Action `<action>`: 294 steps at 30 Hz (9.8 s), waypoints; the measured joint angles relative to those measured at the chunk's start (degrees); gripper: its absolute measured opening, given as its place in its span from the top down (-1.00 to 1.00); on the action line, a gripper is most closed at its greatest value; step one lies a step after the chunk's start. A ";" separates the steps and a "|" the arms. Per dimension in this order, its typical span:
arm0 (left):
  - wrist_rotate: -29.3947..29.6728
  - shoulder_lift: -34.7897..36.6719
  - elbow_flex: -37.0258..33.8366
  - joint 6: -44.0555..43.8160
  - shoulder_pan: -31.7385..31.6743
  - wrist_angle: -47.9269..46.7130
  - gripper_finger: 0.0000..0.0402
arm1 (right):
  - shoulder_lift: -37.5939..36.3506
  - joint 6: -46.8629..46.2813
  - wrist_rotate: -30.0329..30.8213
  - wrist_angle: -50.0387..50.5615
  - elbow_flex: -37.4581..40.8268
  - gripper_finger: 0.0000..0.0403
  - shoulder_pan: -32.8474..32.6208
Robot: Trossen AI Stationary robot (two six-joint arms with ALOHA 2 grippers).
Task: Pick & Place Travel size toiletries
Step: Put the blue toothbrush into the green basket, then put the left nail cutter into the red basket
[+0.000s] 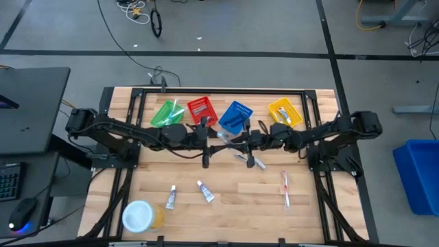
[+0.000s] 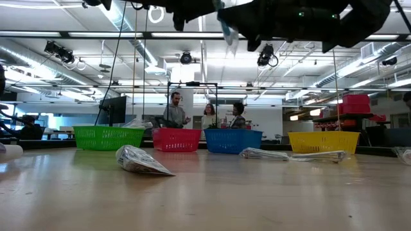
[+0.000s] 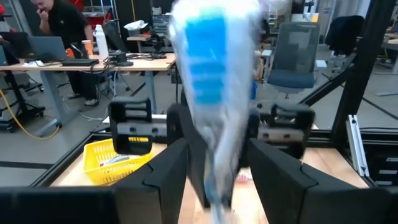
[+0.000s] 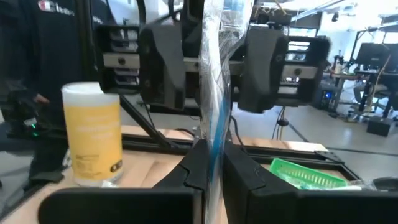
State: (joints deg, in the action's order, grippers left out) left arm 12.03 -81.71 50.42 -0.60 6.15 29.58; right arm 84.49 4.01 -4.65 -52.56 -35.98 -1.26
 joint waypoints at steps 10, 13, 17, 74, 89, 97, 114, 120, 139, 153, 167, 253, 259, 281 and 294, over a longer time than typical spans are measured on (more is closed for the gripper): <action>0.99 0.00 -0.01 1.10 0.13 -2.10 0.41 | 2.55 0.97 0.02 -2.73 -1.91 0.85 0.00; 1.02 0.00 -0.01 1.53 0.13 -1.51 0.55 | 2.56 0.90 0.01 -2.14 -1.91 0.85 0.00; 2.17 0.00 -0.01 1.10 0.13 -1.55 0.75 | 2.57 1.22 0.13 -2.05 -1.92 0.85 0.00; 19.23 0.65 -0.07 -25.79 -39.30 -74.44 0.80 | -1.43 -12.61 11.53 37.05 -1.86 0.41 -1.79; 16.89 -3.41 -0.01 -22.83 -39.74 -72.80 0.32 | -1.43 -12.61 11.53 37.08 -1.86 0.50 -1.79; 18.41 -1.89 5.45 -28.01 -38.08 -85.72 0.30 | -1.43 -12.61 11.55 37.08 -1.86 0.42 -1.78; 21.88 11.28 5.73 -20.37 -10.22 -64.10 0.43 | -1.36 -18.48 11.63 51.83 -1.88 -0.07 -0.71; 20.10 7.92 4.56 -14.93 -4.13 -59.43 0.45 | -1.36 -21.75 11.59 54.12 -1.88 0.00 -2.33; 7.17 -4.39 4.54 -8.08 2.73 -41.61 0.45 | 10.23 -21.51 15.30 47.45 -1.88 0.00 -4.46; 8.24 -8.72 4.53 -4.30 2.59 -30.00 0.45 | 14.68 -12.57 16.20 41.96 -1.95 0.62 -5.35; 5.60 -11.68 4.48 -3.38 2.16 -28.26 0.34 | 14.89 -5.45 14.74 27.41 -1.84 0.72 -5.42; 3.41 -16.13 4.95 -2.01 1.88 -27.10 0.33 | 14.73 -3.78 11.55 17.93 -1.87 0.71 -5.42; 3.39 -16.13 4.95 -2.01 1.88 -27.10 0.33 | 14.73 -3.77 11.54 17.46 -1.88 0.71 -5.42; 3.79 -16.06 4.95 -1.67 1.90 -27.73 0.63 | 14.73 -3.53 11.87 16.66 -1.88 0.29 -5.42; 12.68 -9.32 4.95 -3.24 1.88 -39.39 0.64 | 8.51 -4.63 18.91 31.06 -1.98 -0.14 -5.46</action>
State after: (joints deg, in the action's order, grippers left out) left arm 24.72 -91.03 55.37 -3.85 8.03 -9.80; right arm 93.00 -0.62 14.26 -21.50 -37.97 -6.72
